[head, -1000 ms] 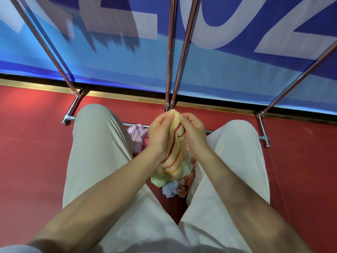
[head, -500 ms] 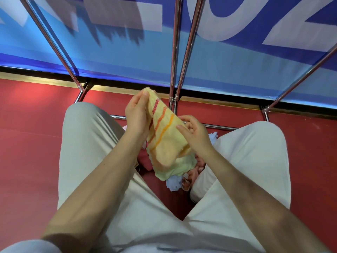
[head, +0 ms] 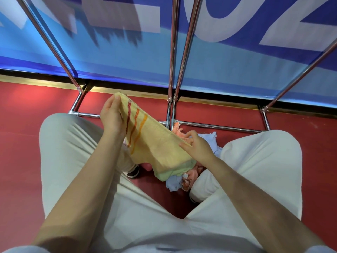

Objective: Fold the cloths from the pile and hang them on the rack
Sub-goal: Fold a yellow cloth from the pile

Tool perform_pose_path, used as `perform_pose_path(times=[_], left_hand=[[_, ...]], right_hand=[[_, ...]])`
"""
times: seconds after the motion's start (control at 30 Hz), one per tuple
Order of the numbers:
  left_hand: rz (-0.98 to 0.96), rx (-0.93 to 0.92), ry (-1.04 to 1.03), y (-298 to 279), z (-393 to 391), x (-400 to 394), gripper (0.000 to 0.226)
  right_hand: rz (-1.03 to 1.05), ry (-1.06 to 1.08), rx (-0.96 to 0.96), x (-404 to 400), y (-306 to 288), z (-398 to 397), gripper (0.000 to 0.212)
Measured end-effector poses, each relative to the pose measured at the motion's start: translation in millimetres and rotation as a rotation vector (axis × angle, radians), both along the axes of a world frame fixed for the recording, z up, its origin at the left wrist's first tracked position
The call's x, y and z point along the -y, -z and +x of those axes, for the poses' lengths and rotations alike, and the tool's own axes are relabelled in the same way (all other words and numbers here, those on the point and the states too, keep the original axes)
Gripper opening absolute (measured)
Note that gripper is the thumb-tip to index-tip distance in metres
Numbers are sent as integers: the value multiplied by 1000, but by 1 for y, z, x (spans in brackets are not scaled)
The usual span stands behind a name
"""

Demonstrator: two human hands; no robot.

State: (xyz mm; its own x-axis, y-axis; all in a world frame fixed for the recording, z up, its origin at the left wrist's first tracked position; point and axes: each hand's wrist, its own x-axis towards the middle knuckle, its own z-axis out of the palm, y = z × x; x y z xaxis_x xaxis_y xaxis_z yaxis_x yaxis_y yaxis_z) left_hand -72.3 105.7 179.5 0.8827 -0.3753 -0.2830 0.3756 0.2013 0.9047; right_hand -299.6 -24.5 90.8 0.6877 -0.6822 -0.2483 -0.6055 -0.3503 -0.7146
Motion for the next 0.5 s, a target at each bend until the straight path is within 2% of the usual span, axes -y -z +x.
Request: perform_pose_path(times=[0.07,0.13,0.27,0.33,0.4,0.5], left_hand=[[41,49,16,-3,-3,1,15],[94,156,67,-4,-5,2,14],[175,358,203,-8,-11,4,23],[191,430,235,-9,-15,5,22],[193,471,230,-10,-19,5,15],[192,504,181,-11,-21,5,14]], right_hand=[[8,-1,-48,1,-1,-1,44],[-5,-5,-119,3,-1,-2,46],[-53,126,-151,10,4,-6,23],[-51,261,-112,15,2,-8,22],[-45,339,-91,20,-1,-10,23],[-106,339,-116,26,-8,-12,11]])
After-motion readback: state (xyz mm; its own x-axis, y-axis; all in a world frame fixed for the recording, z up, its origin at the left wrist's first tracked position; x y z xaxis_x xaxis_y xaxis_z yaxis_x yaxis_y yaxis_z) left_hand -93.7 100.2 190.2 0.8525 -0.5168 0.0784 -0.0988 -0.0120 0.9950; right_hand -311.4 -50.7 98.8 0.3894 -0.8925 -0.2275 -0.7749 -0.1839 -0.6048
